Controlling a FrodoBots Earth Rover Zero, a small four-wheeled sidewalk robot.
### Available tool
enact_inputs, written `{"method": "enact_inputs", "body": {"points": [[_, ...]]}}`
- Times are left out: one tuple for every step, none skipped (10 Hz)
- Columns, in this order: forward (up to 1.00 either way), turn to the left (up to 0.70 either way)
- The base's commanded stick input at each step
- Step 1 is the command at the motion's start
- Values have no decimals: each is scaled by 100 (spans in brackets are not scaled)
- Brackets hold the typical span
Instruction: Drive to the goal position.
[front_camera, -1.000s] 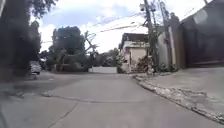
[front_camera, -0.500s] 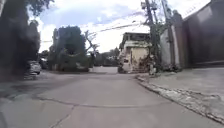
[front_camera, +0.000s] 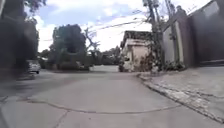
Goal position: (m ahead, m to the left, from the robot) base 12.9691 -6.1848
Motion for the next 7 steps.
{"method": "enact_inputs", "body": {"points": [[50, 0], [50, 0], [50, 0], [50, 0], [50, 0], [50, 0], [50, 0]]}}
